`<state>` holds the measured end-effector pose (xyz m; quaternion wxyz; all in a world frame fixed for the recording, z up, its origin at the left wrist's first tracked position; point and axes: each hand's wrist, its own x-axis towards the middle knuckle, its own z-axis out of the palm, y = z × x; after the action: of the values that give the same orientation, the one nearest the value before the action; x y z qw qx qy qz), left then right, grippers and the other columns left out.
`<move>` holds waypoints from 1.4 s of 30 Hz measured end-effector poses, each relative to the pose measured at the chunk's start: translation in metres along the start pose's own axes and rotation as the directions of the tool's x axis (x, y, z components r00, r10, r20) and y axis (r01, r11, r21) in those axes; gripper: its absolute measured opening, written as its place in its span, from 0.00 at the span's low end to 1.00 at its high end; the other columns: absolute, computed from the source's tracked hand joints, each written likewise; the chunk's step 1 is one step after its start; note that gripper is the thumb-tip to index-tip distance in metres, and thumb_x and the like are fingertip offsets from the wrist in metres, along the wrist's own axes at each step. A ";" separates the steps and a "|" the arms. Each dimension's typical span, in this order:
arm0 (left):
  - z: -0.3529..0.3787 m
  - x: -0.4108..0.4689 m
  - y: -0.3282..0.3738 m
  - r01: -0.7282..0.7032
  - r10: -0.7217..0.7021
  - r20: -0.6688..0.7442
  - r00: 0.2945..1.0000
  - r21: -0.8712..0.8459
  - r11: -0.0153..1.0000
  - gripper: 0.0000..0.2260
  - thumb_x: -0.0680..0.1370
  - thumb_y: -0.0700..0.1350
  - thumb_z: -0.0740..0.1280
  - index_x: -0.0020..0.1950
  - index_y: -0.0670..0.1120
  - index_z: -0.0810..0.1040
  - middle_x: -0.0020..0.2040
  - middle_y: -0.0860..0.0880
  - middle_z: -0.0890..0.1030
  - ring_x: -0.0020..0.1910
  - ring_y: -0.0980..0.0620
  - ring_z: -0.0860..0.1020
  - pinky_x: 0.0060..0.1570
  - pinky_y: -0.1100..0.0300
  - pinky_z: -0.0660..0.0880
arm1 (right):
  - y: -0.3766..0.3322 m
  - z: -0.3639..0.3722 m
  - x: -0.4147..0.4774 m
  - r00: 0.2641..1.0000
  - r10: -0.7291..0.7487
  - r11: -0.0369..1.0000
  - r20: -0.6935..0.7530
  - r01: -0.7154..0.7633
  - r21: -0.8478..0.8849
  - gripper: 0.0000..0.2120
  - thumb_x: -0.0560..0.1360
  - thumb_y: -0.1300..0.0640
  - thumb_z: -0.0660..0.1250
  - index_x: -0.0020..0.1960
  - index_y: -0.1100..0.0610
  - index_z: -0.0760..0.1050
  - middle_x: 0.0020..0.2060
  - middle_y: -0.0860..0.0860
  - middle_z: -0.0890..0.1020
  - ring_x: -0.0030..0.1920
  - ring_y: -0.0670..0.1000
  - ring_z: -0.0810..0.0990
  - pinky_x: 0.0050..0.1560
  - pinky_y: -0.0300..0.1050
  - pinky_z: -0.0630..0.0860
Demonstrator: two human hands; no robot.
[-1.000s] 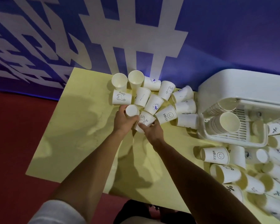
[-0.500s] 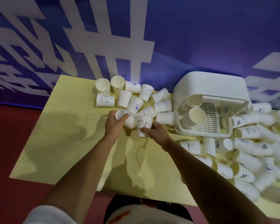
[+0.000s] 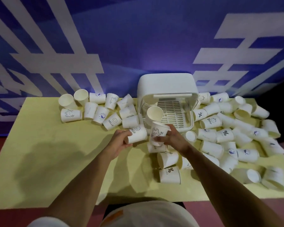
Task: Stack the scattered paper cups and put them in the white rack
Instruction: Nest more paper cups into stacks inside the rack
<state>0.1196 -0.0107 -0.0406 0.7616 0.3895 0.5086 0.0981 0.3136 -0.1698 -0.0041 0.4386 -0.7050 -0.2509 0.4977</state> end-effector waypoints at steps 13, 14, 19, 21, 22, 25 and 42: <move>0.031 -0.017 -0.013 0.066 -0.068 0.013 0.998 0.121 0.990 0.08 0.79 0.48 0.68 0.53 0.44 0.75 0.50 0.42 0.82 0.49 0.43 0.81 0.43 0.56 0.74 | 0.020 -0.055 0.020 0.903 -0.138 0.989 -0.407 0.107 -0.098 0.38 0.67 0.54 0.80 0.69 0.50 0.61 0.59 0.49 0.77 0.57 0.51 0.79 0.53 0.49 0.80; 0.029 -0.018 -0.015 0.072 -0.072 0.004 0.997 0.104 0.992 0.08 0.79 0.47 0.69 0.54 0.44 0.75 0.50 0.42 0.82 0.48 0.42 0.81 0.43 0.56 0.74 | 0.019 -0.055 0.024 0.892 -0.159 0.985 -0.424 0.116 -0.125 0.38 0.67 0.54 0.79 0.69 0.50 0.61 0.58 0.49 0.77 0.57 0.52 0.78 0.55 0.51 0.79; 0.016 -0.020 -0.025 0.059 -0.059 -0.011 0.998 -0.004 0.998 0.08 0.77 0.39 0.70 0.55 0.43 0.75 0.46 0.42 0.80 0.41 0.45 0.82 0.43 0.54 0.78 | 0.020 -0.048 0.046 0.865 -0.232 0.956 -0.446 0.118 -0.268 0.36 0.66 0.59 0.77 0.67 0.49 0.61 0.51 0.43 0.75 0.55 0.50 0.75 0.55 0.50 0.77; 0.012 -0.019 -0.028 0.053 -0.054 -0.020 0.998 -0.025 0.998 0.09 0.77 0.38 0.69 0.56 0.43 0.75 0.48 0.42 0.82 0.43 0.45 0.83 0.44 0.53 0.79 | 0.022 -0.045 0.055 0.880 -0.226 0.948 -0.418 0.099 -0.302 0.37 0.67 0.60 0.77 0.68 0.49 0.60 0.56 0.49 0.77 0.57 0.53 0.76 0.55 0.51 0.78; 0.011 -0.018 -0.030 0.052 -0.053 -0.027 0.998 -0.034 0.998 0.09 0.76 0.38 0.69 0.56 0.43 0.76 0.50 0.42 0.83 0.45 0.44 0.84 0.45 0.53 0.79 | 0.023 -0.044 0.062 0.887 -0.224 0.943 -0.405 0.092 -0.320 0.37 0.67 0.61 0.77 0.69 0.51 0.60 0.58 0.52 0.77 0.58 0.54 0.77 0.56 0.52 0.78; 0.011 -0.021 -0.032 0.061 -0.061 0.018 0.998 0.007 0.998 0.10 0.74 0.38 0.71 0.55 0.43 0.79 0.50 0.42 0.84 0.47 0.44 0.84 0.51 0.52 0.79 | 0.027 -0.041 0.072 0.891 -0.215 0.939 -0.400 0.076 -0.336 0.38 0.67 0.62 0.76 0.70 0.54 0.59 0.60 0.56 0.78 0.60 0.58 0.78 0.59 0.53 0.78; 0.024 -0.020 -0.030 -0.038 0.013 0.060 0.998 0.432 0.901 0.28 0.63 0.49 0.77 0.62 0.53 0.74 0.57 0.51 0.83 0.56 0.50 0.81 0.58 0.49 0.75 | 0.033 -0.040 0.074 0.905 -0.197 0.892 -0.378 0.005 -0.453 0.40 0.68 0.56 0.78 0.73 0.57 0.62 0.65 0.57 0.74 0.63 0.58 0.74 0.62 0.56 0.76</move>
<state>0.1236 -0.0544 -0.0433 0.6687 0.5580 0.4911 -0.0183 0.3758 -0.1427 -0.0638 0.3362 -0.8607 -0.2954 0.2428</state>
